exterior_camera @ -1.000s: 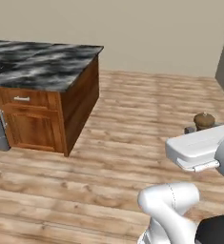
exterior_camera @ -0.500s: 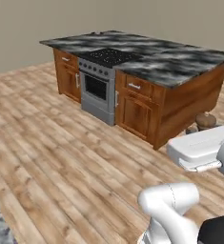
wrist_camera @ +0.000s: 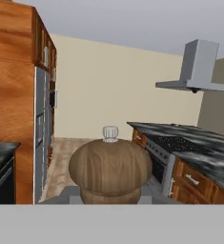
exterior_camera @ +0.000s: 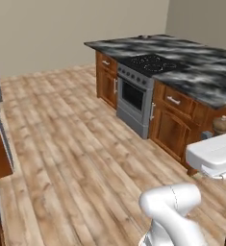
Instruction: Retrieve the shaker from the cabinet and place it next the steak on a plate on the dining table.
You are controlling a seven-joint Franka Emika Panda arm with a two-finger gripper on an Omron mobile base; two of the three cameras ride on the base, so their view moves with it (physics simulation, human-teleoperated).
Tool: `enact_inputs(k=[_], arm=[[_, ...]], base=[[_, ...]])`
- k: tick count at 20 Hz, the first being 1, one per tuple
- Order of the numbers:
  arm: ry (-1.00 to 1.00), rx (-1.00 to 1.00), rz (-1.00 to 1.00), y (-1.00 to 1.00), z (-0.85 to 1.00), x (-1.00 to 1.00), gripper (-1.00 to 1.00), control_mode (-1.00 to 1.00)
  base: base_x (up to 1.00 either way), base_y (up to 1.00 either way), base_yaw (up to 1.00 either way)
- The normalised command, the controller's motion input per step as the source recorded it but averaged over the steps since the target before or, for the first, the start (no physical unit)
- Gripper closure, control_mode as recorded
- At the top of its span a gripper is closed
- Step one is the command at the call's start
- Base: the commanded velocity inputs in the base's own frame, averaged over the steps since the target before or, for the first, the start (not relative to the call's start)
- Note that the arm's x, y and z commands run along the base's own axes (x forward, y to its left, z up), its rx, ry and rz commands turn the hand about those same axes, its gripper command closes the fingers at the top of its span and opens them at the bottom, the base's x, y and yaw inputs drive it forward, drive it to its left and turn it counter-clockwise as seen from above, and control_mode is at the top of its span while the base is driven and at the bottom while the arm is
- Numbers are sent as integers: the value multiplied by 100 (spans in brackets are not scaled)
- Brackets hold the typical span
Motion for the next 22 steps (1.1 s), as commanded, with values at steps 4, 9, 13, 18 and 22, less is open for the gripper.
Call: enact_inputs(k=[4, 9, 13, 18, 22], arm=[[0, 0, 0, 0, 0, 0, 100, 100], [0, 0, 0, 0, 0, 0, 100, 100], [0, 0, 0, 0, 0, 0, 100, 100], [0, 0, 0, 0, 0, 0, 100, 100], [0, 0, 0, 0, 0, 0, 100, 100]], base=[[100, -47, 16], [100, -47, 4], [100, 1, 0], [100, 43, -1], [100, 64, 4]])
